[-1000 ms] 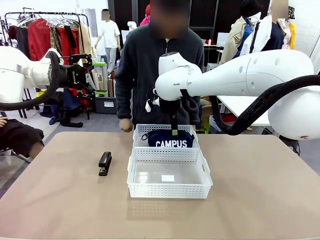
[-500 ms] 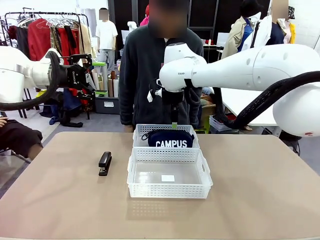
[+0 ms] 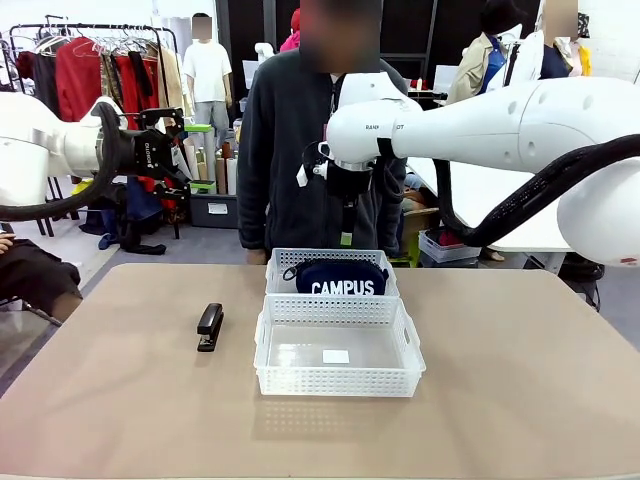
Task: Distribute items into two baskets.
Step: Pick up the Stapler that the person points to.
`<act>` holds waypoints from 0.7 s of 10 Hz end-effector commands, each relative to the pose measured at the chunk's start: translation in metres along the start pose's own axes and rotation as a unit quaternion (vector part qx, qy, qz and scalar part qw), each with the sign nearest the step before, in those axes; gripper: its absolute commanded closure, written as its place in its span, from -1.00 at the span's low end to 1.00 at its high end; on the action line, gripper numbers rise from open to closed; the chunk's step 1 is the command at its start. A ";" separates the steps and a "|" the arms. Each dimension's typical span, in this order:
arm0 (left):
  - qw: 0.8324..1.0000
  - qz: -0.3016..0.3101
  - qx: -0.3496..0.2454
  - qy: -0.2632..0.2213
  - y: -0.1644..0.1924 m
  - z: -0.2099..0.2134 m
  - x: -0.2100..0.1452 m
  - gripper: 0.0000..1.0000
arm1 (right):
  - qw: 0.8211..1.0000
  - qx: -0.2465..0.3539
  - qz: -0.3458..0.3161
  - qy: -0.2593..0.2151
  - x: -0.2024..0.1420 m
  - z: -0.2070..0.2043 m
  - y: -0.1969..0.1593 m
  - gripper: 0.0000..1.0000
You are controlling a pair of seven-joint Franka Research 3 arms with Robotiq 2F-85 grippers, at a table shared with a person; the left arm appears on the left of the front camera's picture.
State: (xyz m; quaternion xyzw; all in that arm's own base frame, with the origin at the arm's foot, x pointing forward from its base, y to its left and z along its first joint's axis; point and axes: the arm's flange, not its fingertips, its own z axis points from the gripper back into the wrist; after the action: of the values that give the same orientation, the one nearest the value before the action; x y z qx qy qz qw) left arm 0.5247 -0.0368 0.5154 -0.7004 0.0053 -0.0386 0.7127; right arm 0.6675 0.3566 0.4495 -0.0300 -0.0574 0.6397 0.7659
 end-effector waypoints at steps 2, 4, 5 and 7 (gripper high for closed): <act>1.000 0.000 -0.001 -0.001 -0.001 0.001 -0.001 -1.00 | 1.000 0.000 0.002 0.007 0.001 -0.002 0.001 -1.00; 1.000 0.000 -0.001 -0.001 -0.001 0.001 -0.001 -1.00 | 1.000 0.003 0.001 0.003 0.000 -0.005 0.000 -1.00; 1.000 0.000 -0.001 -0.001 -0.001 0.001 -0.001 -1.00 | 0.999 0.016 -0.041 -0.009 0.002 0.004 0.007 -1.00; 1.000 0.000 -0.001 -0.001 -0.001 0.001 -0.001 -1.00 | 0.983 0.063 -0.165 -0.055 -0.012 0.033 0.008 -1.00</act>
State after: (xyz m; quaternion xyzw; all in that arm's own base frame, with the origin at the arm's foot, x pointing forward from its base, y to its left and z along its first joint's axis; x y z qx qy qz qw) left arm 0.5247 -0.0368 0.5154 -0.7004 0.0053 -0.0385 0.7127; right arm 0.6629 0.3515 0.4635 0.0190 -0.0572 0.5736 0.8169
